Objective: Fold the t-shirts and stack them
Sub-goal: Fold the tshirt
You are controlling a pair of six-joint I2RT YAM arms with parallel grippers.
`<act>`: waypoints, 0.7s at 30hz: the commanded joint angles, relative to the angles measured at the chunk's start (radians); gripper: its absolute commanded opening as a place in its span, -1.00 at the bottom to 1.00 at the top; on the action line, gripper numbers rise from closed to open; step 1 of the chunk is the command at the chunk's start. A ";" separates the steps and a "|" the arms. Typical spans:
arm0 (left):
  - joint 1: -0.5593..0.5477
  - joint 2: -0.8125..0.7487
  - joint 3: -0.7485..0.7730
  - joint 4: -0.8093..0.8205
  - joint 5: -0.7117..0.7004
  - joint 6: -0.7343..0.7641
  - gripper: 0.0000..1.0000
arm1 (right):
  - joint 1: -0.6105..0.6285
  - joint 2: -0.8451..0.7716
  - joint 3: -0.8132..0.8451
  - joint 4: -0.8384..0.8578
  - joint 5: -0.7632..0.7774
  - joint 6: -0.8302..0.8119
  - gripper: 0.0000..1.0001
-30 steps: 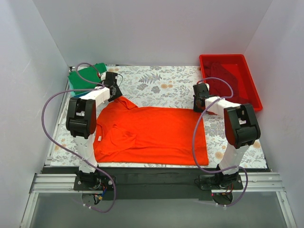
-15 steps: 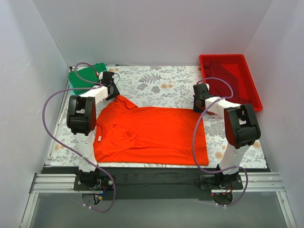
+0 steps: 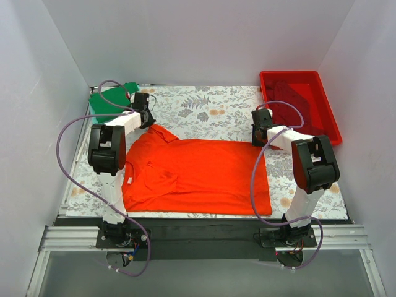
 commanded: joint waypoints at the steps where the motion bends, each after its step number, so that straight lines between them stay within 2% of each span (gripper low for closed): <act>1: 0.005 0.003 0.069 -0.015 -0.009 0.038 -1.00 | -0.002 0.004 0.008 -0.032 -0.030 -0.006 -0.97; 8: 0.005 0.014 0.201 -0.099 0.020 0.078 -1.00 | -0.003 -0.002 0.057 -0.063 -0.041 -0.017 -0.97; 17: 0.005 0.013 0.244 -0.170 0.042 0.093 -1.00 | -0.003 -0.002 0.082 -0.088 -0.044 -0.023 -0.97; 21: 0.005 -0.039 0.235 -0.190 0.078 0.067 -1.00 | -0.009 -0.033 0.078 -0.091 -0.057 -0.021 -0.97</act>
